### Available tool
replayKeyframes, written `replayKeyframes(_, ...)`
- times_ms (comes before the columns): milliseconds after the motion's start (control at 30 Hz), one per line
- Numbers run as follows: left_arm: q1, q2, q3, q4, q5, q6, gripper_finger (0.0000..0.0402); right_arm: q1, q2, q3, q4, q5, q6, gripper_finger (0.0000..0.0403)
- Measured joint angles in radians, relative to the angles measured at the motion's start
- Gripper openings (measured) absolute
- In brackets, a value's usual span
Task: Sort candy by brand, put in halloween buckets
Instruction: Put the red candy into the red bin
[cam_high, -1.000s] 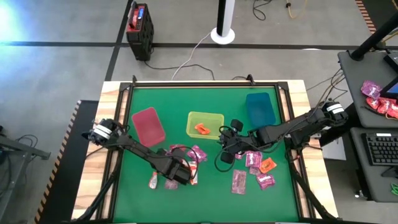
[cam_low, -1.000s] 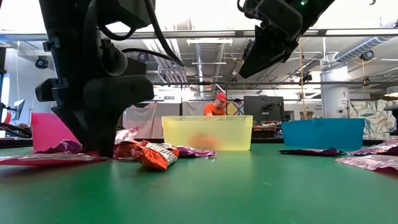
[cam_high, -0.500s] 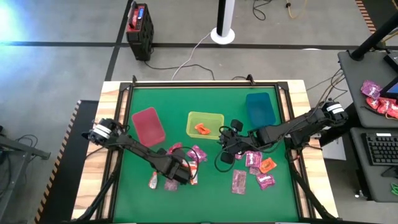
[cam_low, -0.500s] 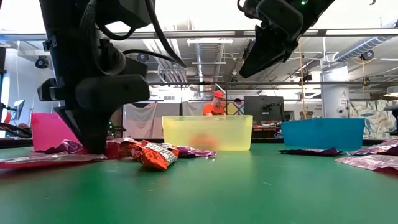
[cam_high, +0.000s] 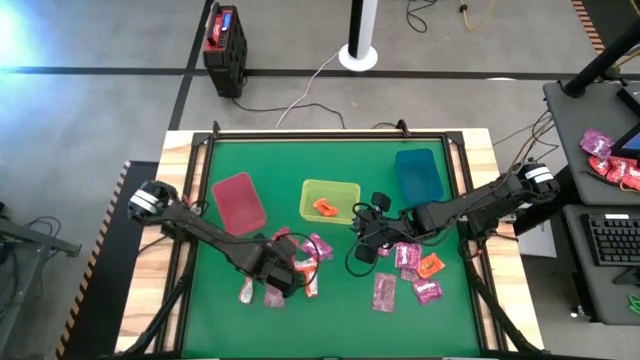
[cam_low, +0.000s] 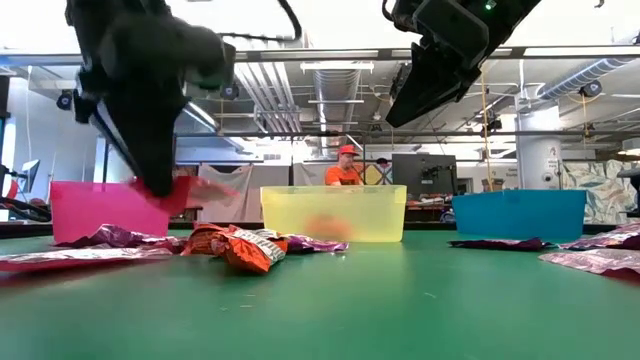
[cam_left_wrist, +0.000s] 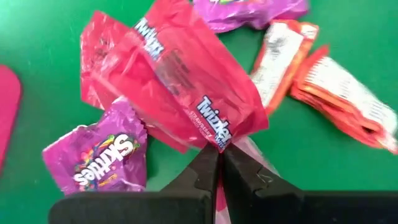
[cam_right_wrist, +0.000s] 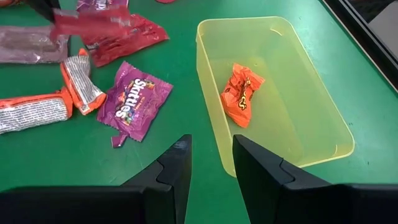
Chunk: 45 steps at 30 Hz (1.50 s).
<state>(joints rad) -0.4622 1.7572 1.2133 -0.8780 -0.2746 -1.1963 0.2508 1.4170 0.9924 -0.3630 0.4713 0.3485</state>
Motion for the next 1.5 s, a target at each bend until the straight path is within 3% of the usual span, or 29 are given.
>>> replayKeyframes(133,-0.002,-0.094,0.001,-0.048,-0.075,0.027,0.0,0.0,0.0,0.0,0.0,0.0,0.0,0.0112)
replayKeyframes(267,0.005,-0.194,0.002,-0.223,-0.184,-0.015,0.0,0.0,0.0,0.0,0.0,0.0,0.0,0.0112)
replayKeyframes(500,0.061,-0.327,-0.004,-0.71,-0.259,-0.324,0.0,0.0,0.0,-0.002,0.001,0.0,0.0,0.0112)
replayKeyframes(667,0.12,-0.437,-0.11,-0.542,-0.277,-0.214,0.0,0.0,0.0,-0.005,0.002,0.0,0.0,0.0112)
replayKeyframes(1067,0.191,-0.535,-0.368,-0.449,-0.206,-0.233,0.0,-0.001,0.0,-0.017,0.002,0.0,0.001,0.0112)
replayKeyframes(1367,0.286,-0.543,-0.391,-0.403,-0.206,-0.108,0.0002,-0.044,0.0,-0.017,0.034,0.001,-0.052,0.0112)
replayKeyframes(1500,0.307,-0.542,-0.391,-0.397,-0.197,-0.071,0.0029,-0.084,0.0,-0.017,0.058,0.001,-0.08,0.0112)
